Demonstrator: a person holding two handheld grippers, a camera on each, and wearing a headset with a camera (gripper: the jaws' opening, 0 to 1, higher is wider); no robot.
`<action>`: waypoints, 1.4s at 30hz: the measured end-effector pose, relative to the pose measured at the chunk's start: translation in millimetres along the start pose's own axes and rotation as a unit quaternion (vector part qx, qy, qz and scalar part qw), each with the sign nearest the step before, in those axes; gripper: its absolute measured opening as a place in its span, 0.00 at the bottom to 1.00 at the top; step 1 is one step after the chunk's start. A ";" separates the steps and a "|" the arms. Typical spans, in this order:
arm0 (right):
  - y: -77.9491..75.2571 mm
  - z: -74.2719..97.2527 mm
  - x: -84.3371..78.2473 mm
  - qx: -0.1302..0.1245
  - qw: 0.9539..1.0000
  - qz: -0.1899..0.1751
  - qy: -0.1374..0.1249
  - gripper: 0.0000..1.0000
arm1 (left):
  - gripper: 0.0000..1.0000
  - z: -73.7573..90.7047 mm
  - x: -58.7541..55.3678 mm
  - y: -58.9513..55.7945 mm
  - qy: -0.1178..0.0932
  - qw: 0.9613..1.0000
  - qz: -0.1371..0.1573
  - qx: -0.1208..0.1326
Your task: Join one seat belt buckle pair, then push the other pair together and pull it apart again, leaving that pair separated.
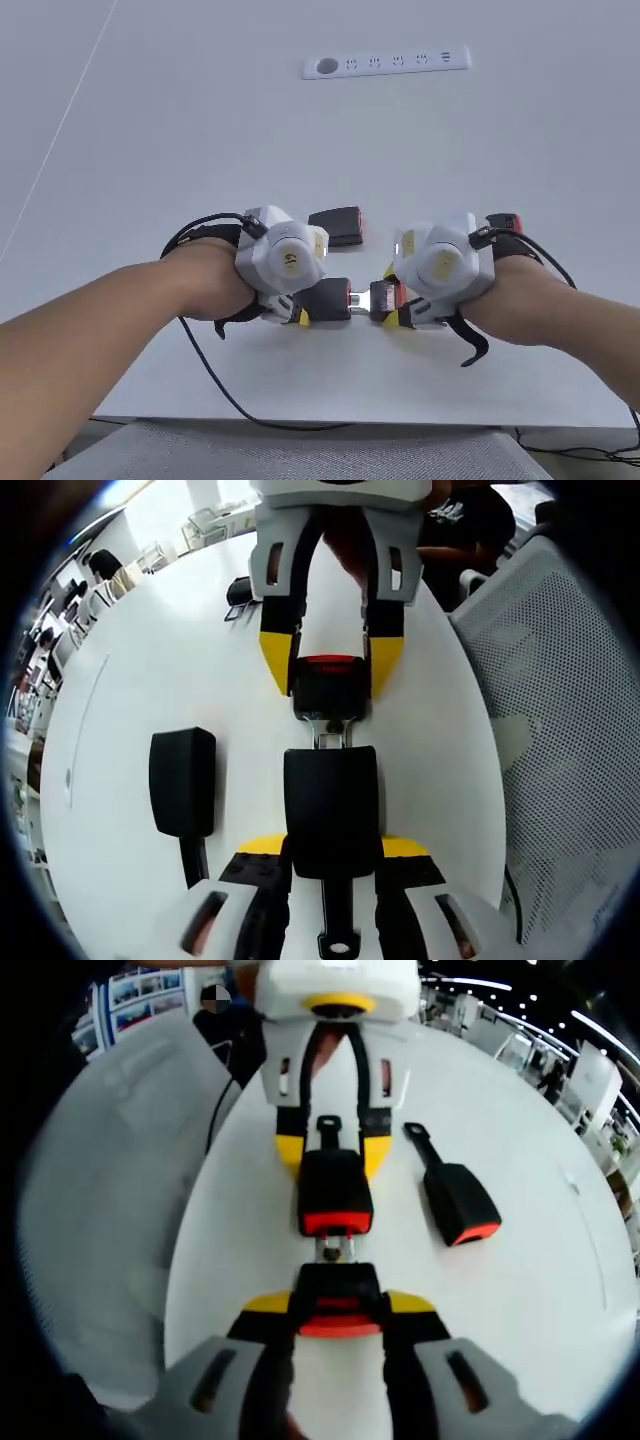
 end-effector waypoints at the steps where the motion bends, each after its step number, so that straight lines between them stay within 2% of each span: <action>1: 0.0 0.0 -0.3 0.000 1.000 -0.002 -0.002 0.33 | 0.33 -0.1 -0.1 0.3 0.000 1.000 -0.001 -0.001; 12: 0.3 -1.6 3.3 -0.003 1.000 0.005 -0.002 0.32 | 0.33 -2.4 -1.5 2.1 0.000 1.000 -0.019 -0.003; 19: 1.0 -4.1 7.6 -0.003 1.000 0.004 0.000 0.31 | 0.32 -3.6 -5.3 2.1 -0.007 1.000 -0.016 -0.003; 27: 1.8 -7.3 13.6 0.000 1.000 0.000 -0.005 0.30 | 0.32 -4.3 -3.1 0.9 0.006 1.000 -0.023 -0.003; 36: 0.4 -12.7 19.8 0.002 1.000 -0.009 -0.009 0.30 | 0.31 -3.7 -5.6 0.2 -0.001 1.000 -0.024 -0.003; 37: 0.7 -11.2 19.2 -0.001 1.000 -0.014 0.004 0.30 | 0.31 -3.1 -5.6 0.4 -0.003 1.000 -0.024 -0.005; 38: 0.3 -11.9 19.9 0.001 1.000 -0.008 -0.005 0.30 | 0.31 -2.6 -5.8 0.8 -0.004 1.000 -0.022 -0.004; 42: 0.1 -11.6 19.5 0.002 1.000 -0.008 -0.006 0.30 | 0.31 -2.5 -4.3 1.7 -0.002 1.000 -0.024 -0.005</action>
Point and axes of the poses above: the centre of the closed fingertips' face, and the gripper's own axes: z roughly backward along the fingers, y roughly to its left, x roughly out of its top, the point moved 10 cm from there along z, roughly backward along the fingers, and after that the axes turned 5 degrees about y, right-handed, at the moved point
